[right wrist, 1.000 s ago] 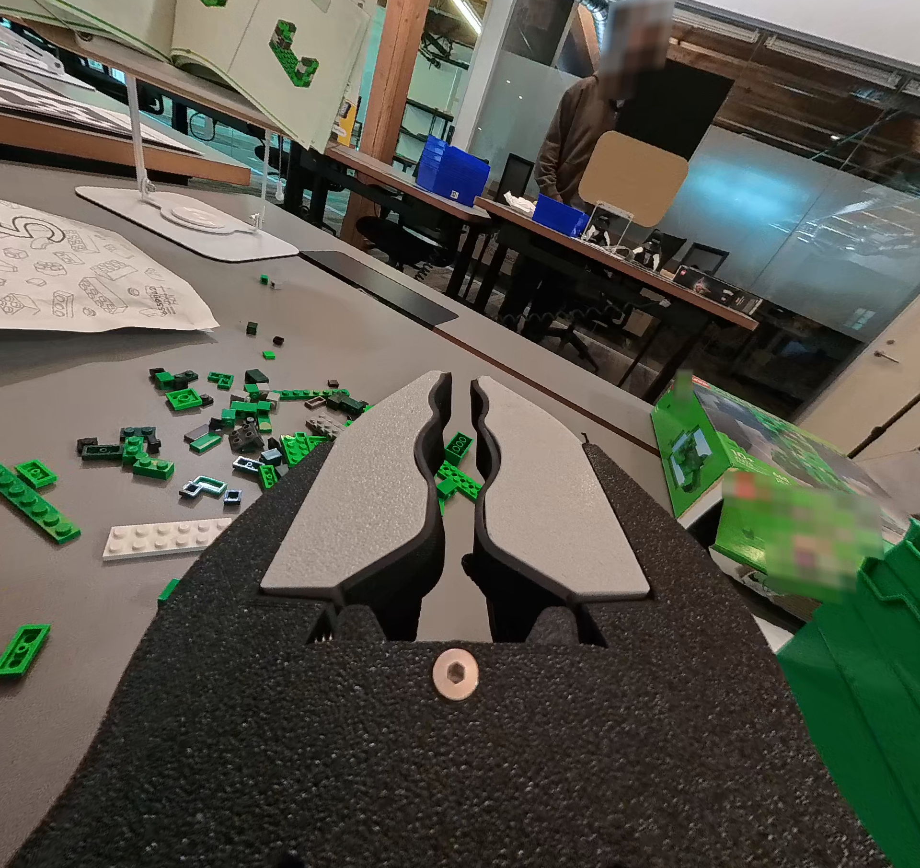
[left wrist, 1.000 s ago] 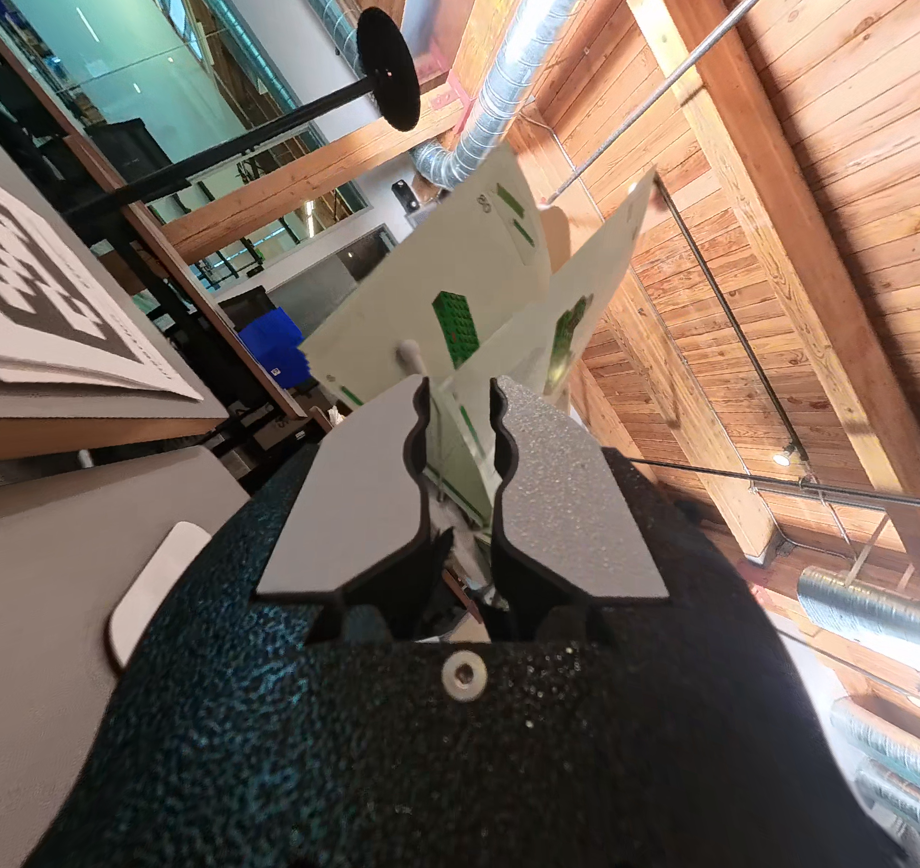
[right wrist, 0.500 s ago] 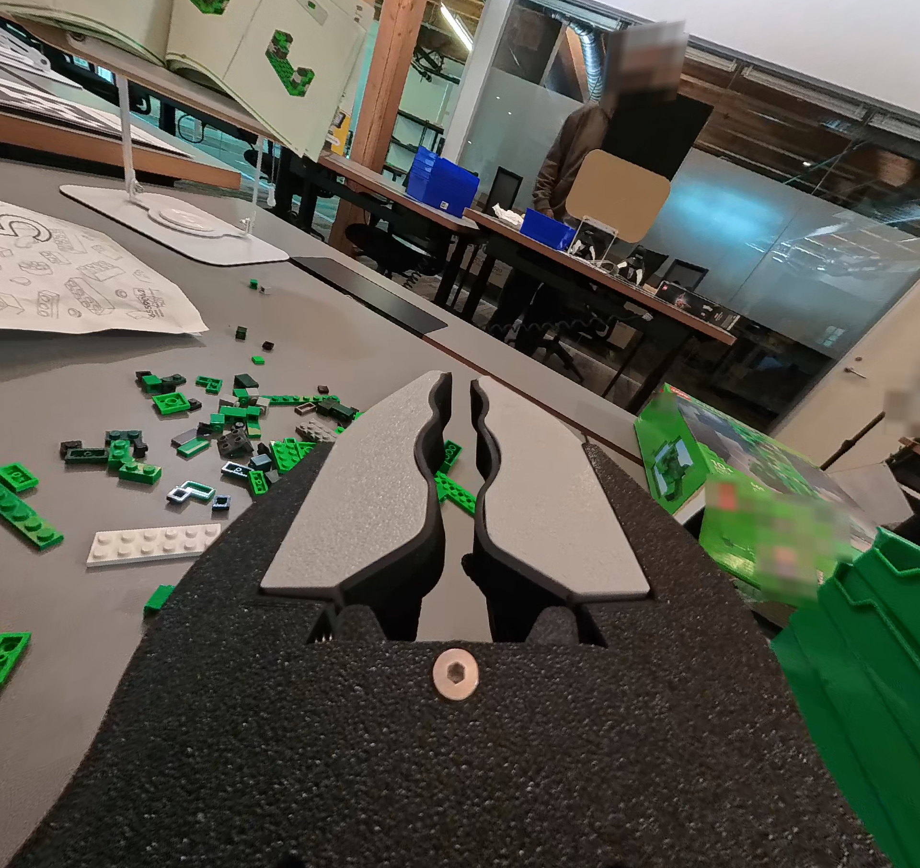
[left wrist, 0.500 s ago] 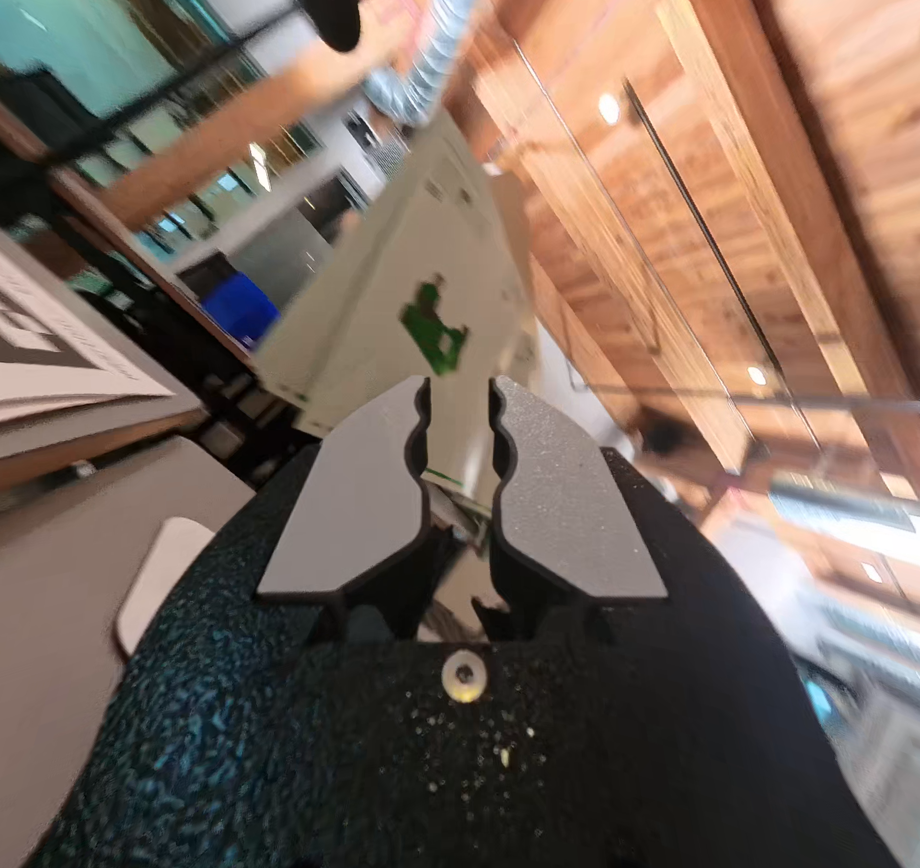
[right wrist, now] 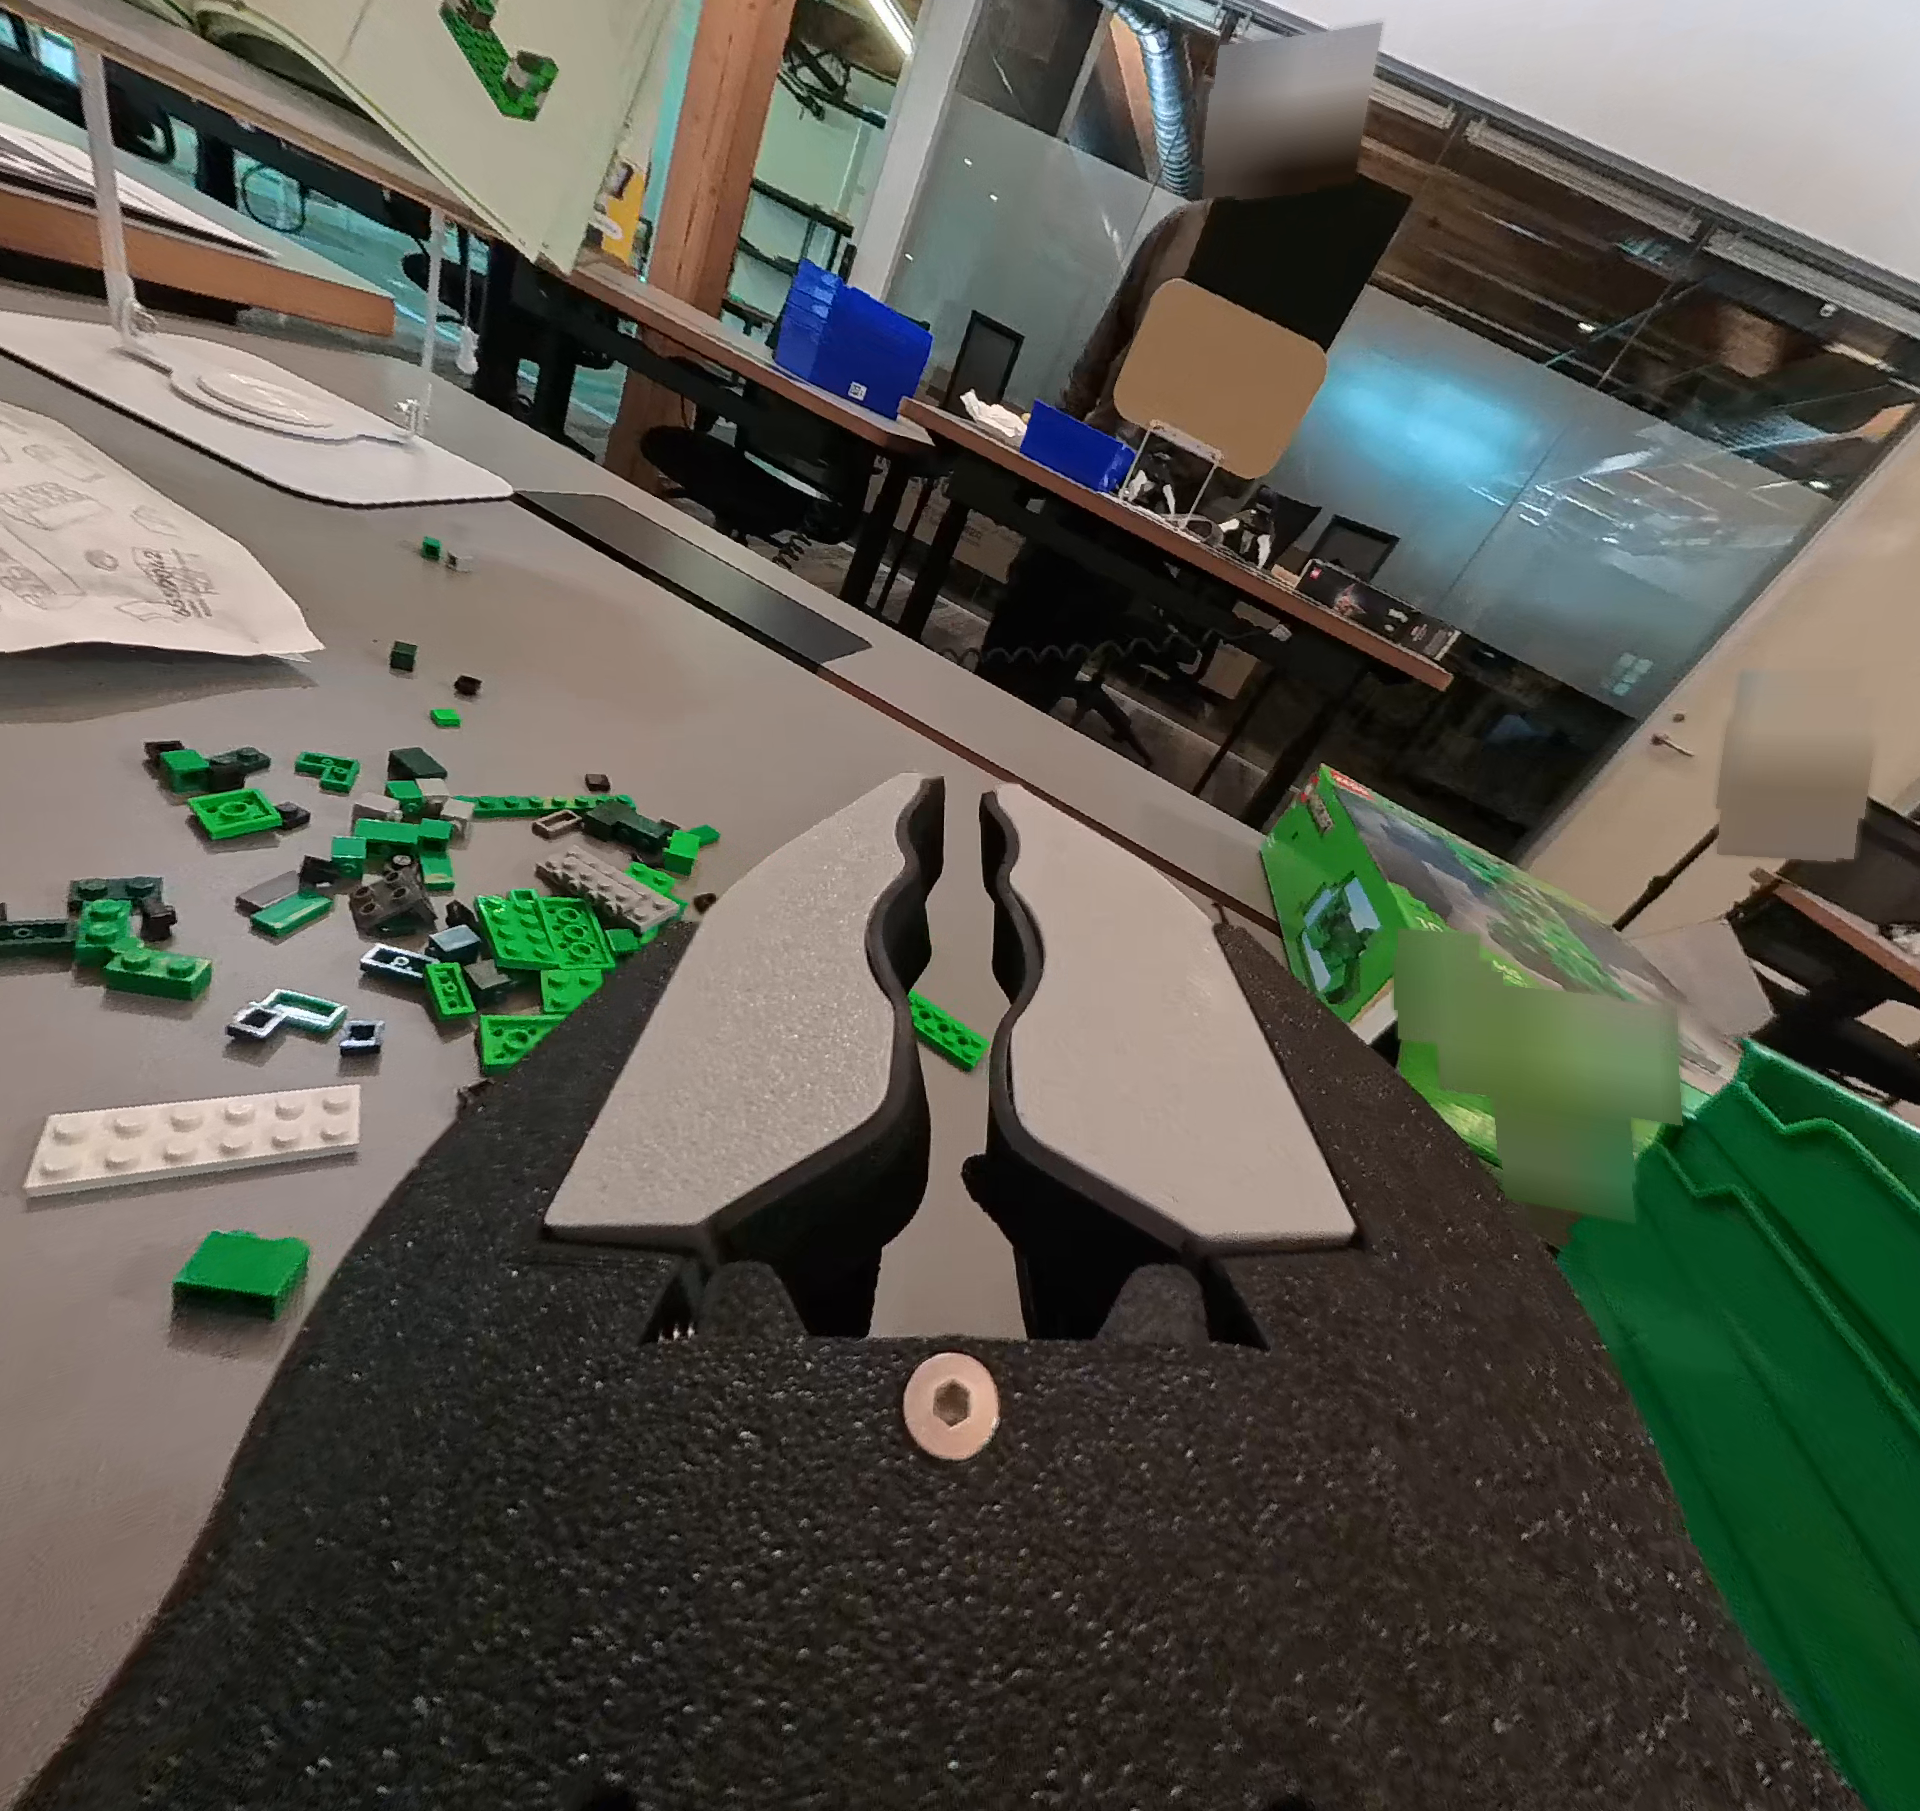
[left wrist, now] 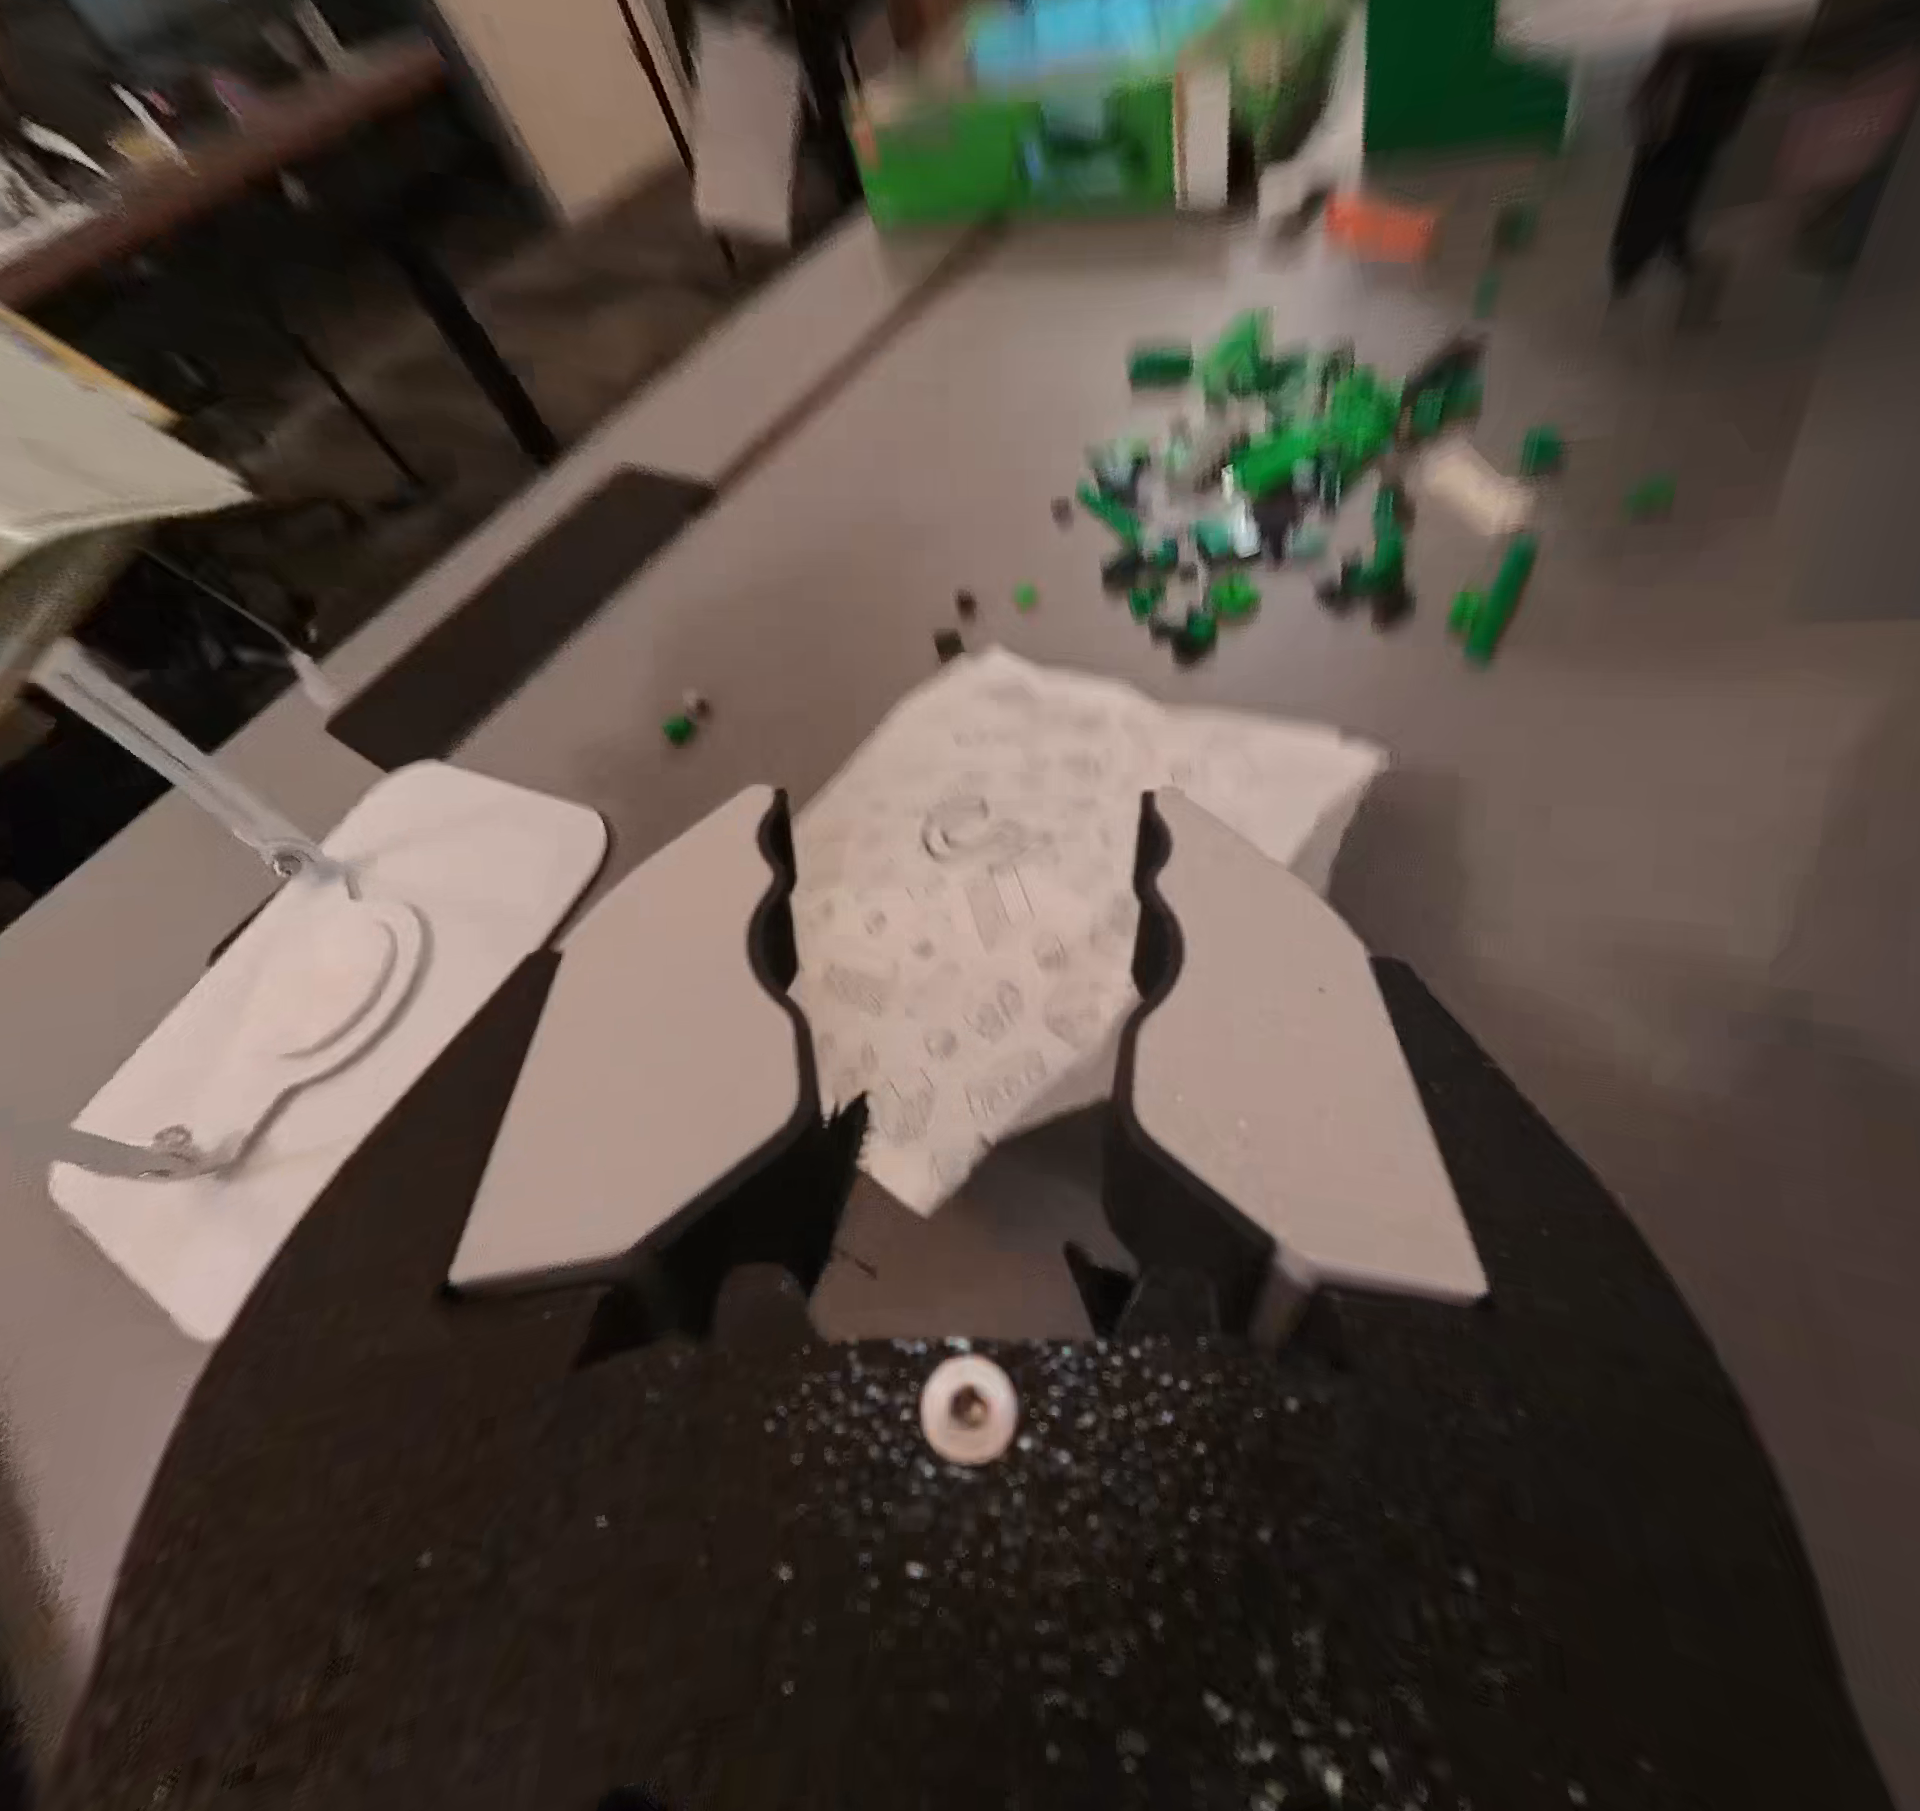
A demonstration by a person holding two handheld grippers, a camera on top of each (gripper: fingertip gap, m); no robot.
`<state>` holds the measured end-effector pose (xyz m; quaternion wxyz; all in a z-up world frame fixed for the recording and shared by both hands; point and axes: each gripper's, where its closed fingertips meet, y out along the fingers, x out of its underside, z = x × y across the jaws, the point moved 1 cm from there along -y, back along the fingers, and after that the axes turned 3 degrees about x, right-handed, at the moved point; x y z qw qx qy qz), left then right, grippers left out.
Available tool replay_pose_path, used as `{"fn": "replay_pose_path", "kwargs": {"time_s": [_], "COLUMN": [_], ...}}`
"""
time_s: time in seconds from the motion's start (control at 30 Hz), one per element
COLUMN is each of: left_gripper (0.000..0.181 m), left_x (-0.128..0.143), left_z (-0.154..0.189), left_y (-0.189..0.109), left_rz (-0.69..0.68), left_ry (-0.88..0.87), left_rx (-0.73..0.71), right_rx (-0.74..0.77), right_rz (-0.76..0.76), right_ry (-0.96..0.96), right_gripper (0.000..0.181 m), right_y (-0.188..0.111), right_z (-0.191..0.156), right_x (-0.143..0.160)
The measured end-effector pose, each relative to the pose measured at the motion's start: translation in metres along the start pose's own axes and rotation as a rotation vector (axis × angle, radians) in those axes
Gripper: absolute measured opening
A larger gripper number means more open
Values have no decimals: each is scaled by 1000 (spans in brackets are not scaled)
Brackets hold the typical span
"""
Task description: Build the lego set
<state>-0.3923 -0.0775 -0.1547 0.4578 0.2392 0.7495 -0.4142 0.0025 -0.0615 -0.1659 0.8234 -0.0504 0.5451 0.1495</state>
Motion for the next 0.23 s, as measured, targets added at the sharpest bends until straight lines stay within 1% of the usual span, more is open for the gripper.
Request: {"fn": "replay_pose_path", "kwargs": {"time_s": [0.07, 0.1, 0.17, 0.23], "left_gripper": [71, 73, 73, 72], "left_x": [20, 26, 35, 44], "left_z": [19, 27, 34, 36], "left_y": [12, 17, 25, 33], "left_rz": [-176, -229, -304, -361], "left_ry": [125, 184, 303, 381], "left_rx": [17, 23, -4, -17], "right_rx": [10, 16, 29, 42], "right_rz": [1, -4, -16, -19], "right_ry": [-12, -21, -43, -56], "right_gripper": [6, 6, 5, 5], "right_y": [1, 1, 2, 2], "right_z": [0, 0, 1, 2], "right_x": [2, 3, 6, 7]}}
